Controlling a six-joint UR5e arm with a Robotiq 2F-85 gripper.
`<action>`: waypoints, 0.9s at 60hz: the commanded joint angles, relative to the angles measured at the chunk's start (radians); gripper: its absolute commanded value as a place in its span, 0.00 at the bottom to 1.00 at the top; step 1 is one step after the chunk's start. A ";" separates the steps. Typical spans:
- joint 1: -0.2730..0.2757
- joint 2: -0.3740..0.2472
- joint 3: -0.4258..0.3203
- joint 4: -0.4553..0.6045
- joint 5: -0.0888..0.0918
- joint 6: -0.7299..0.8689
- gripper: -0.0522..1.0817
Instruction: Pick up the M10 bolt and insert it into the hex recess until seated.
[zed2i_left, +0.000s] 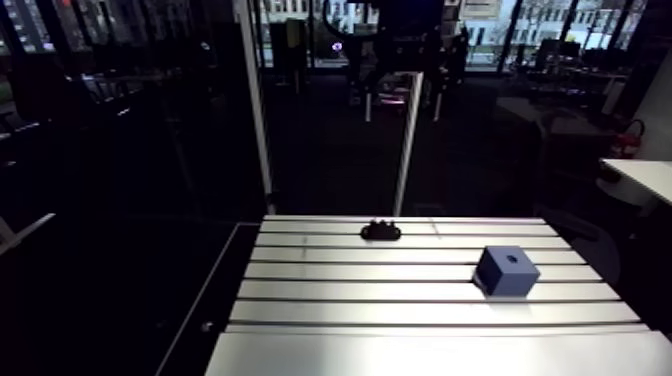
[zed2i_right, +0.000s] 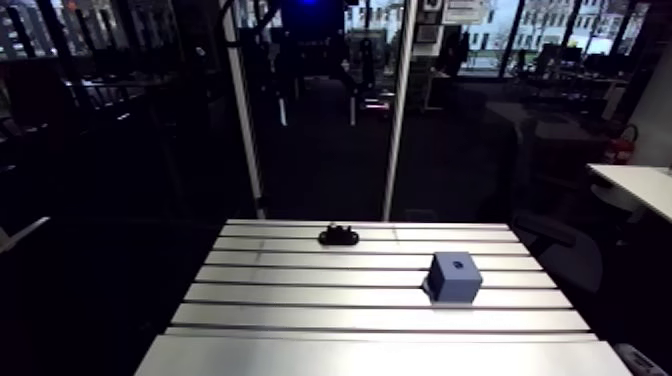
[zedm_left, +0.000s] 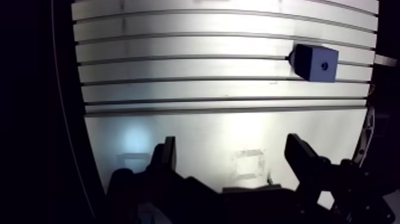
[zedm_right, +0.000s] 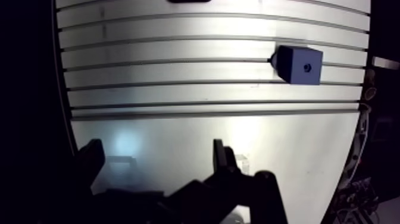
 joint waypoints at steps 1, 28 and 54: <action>0.018 -0.003 -0.025 0.012 0.012 -0.009 0.05; 0.017 0.000 -0.013 -0.005 0.008 -0.008 0.05; 0.000 0.042 0.125 -0.299 0.005 -0.029 0.05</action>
